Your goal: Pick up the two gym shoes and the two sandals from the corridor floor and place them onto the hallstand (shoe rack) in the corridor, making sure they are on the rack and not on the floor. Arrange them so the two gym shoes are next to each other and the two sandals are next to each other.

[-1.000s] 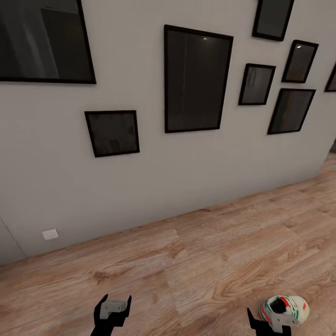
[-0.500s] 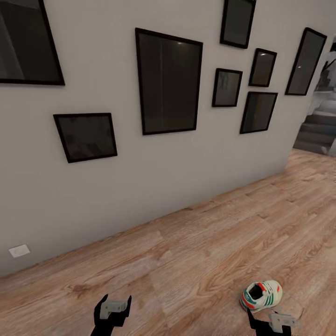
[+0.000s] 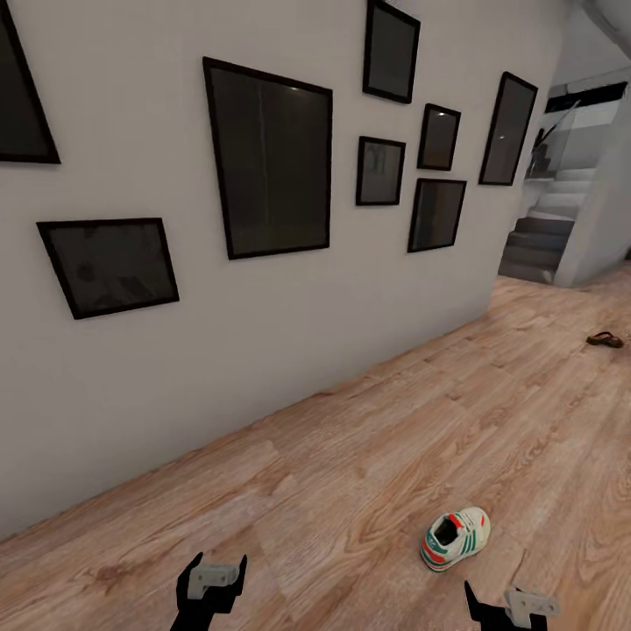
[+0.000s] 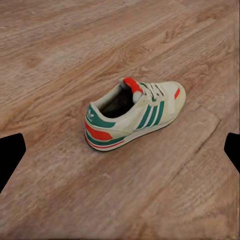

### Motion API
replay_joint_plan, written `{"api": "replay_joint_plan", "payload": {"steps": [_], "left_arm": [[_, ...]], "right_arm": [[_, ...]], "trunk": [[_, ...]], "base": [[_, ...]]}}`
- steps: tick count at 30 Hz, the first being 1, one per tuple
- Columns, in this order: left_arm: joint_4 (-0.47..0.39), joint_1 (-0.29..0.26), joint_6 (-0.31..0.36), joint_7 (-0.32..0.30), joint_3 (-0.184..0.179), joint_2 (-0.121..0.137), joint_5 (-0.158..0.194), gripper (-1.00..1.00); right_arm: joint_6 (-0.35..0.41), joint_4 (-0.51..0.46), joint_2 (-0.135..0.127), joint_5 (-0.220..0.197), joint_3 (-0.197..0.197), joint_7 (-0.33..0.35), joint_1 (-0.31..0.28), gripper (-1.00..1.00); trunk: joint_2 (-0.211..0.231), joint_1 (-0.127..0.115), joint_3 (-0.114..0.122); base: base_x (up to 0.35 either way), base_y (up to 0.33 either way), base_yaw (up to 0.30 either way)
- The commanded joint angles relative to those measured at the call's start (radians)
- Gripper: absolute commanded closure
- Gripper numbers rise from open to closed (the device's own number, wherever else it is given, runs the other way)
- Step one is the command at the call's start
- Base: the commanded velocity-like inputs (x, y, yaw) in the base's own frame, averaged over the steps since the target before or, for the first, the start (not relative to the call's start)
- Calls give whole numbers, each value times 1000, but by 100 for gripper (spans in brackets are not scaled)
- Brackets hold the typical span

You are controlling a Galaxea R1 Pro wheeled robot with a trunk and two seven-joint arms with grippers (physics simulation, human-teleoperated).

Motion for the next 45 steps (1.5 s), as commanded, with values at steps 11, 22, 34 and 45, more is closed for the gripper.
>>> {"api": "replay_joint_plan", "payload": {"steps": [11, 22, 34, 45], "left_arm": [[0, 0, -2, -5, 0, 0, 5, -100], [1, 0, -2, -5, 0, 0, 5, -100], [2, 0, -2, -5, 2, 0, 6, -100], [2, 0, -2, -5, 2, 0, 7, -100]], "right_arm": [[-3, 1, 1, 0, -6, 9, -1, -100], [-3, 1, 1, 0, -6, 9, -1, -100], [-3, 3, 1, 0, -6, 9, -1, -100], [-3, 3, 1, 0, -6, 9, -1, -100]], "trunk": [[0, 0, 8], [0, 0, 9], [0, 0, 9], [0, 0, 9]], "base": [[0, 0, -271], [0, 0, -298], [89, 79, -300], [221, 231, -300]]}}
